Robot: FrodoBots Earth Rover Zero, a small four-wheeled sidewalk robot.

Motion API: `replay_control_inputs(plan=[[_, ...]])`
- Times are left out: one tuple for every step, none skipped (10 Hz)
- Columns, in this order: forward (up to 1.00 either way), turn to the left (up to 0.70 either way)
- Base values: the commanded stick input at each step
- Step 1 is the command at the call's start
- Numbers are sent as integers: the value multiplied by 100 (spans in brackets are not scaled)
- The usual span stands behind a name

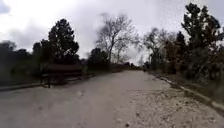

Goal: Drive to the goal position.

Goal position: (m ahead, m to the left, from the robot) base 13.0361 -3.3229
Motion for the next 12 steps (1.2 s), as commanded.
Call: replay_control_inputs(plan=[[70, 0], [70, 0], [70, 0], [70, 0], [70, 0], [70, 0], [70, 0], [70, 0], [70, 0], [70, 0], [70, 0], [70, 0]])
